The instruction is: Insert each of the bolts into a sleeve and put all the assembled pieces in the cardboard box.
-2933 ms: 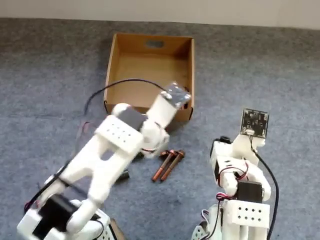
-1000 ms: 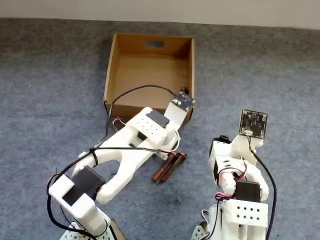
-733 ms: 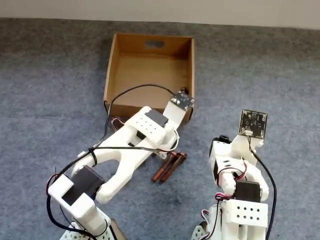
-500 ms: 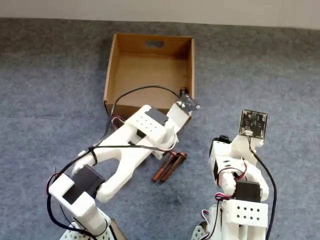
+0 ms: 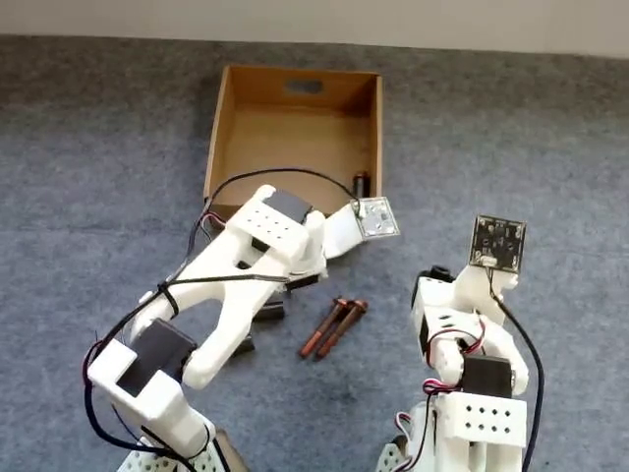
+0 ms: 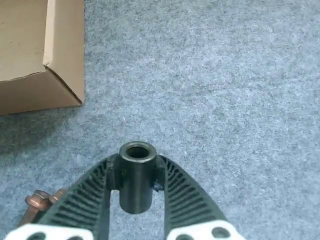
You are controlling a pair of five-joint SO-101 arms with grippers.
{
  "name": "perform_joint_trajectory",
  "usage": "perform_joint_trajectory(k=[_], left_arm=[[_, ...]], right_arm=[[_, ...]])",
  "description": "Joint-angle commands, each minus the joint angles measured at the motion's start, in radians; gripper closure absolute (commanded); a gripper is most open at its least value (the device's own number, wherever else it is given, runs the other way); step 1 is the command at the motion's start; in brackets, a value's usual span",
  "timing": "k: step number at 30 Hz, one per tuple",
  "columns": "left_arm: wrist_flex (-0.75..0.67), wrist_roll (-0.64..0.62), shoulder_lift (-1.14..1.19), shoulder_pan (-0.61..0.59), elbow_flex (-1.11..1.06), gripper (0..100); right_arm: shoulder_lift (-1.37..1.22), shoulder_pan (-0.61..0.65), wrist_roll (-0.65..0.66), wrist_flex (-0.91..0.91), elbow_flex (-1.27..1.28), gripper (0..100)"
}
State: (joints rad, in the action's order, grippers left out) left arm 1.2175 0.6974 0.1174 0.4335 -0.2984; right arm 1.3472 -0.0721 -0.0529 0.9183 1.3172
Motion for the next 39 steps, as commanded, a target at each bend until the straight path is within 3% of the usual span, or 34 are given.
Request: perform_joint_trajectory(k=[1, 7, 12, 18, 22, 29, 33, 39], left_arm=[[0.002, -0.063, -0.015, 0.058, 0.044, 95], [0.011, -0.094, -0.015, 0.094, 0.074, 94], [0.08, 0.046, -0.005, -0.033, 0.124, 90], [0.08, 0.109, -0.004, -0.156, 0.11, 91], [0.075, 0.11, -0.002, -0.139, 0.074, 91], [-0.094, 0.104, 0.056, -0.105, -0.071, 91], [-0.117, 0.091, 0.058, -0.09, -0.068, 91], [-0.12, 0.005, 0.061, 0.028, -0.024, 91]], right_arm=[[0.015, -0.008, -0.003, -0.015, -0.007, 99.3], [0.015, -0.008, -0.003, -0.015, -0.007, 99.3], [0.015, -0.008, -0.003, -0.015, -0.007, 99.3], [0.015, -0.008, -0.003, -0.015, -0.007, 99.3], [0.015, -0.008, -0.003, -0.015, -0.007, 99.3], [0.015, -0.01, -0.003, 0.004, -0.007, 99.3], [0.015, -0.007, -0.003, 0.007, -0.007, 99.3], [0.015, -0.007, -0.003, 0.005, -0.007, 99.3]])
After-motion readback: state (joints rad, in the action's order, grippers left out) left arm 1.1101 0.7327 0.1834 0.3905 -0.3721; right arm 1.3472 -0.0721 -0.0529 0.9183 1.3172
